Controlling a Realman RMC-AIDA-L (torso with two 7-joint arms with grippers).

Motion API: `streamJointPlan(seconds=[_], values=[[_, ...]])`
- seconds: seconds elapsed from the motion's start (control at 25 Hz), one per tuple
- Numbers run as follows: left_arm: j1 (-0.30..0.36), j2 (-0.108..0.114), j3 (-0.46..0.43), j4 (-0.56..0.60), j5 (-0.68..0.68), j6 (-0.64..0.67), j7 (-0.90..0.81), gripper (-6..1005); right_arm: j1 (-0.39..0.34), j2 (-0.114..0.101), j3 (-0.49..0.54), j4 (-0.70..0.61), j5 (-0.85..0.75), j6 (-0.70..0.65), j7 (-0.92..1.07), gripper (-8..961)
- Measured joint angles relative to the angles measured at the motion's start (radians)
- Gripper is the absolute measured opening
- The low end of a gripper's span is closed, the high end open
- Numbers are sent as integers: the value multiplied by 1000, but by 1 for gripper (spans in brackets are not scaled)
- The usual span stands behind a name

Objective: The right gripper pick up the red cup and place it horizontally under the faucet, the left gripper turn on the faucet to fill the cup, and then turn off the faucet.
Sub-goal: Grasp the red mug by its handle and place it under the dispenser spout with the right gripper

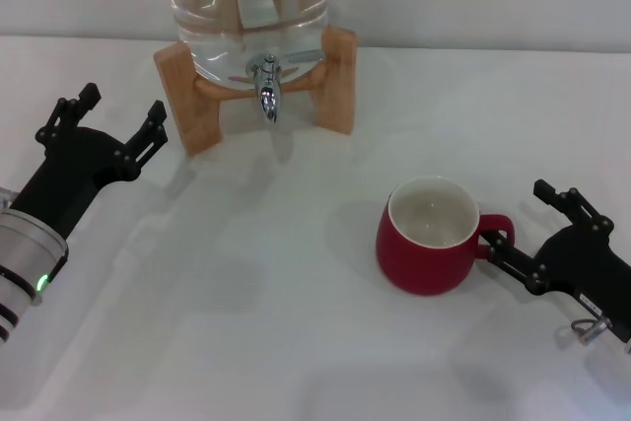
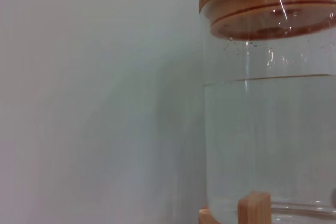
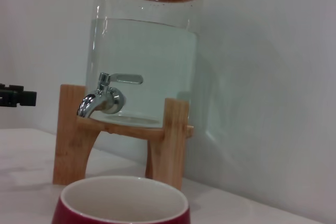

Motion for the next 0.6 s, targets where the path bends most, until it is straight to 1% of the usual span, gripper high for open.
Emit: streamJointPlan(seconds=[0.6], values=[[0, 0, 0, 0, -2, 0, 0, 874, 3, 1, 31, 11, 0, 23, 0, 822]])
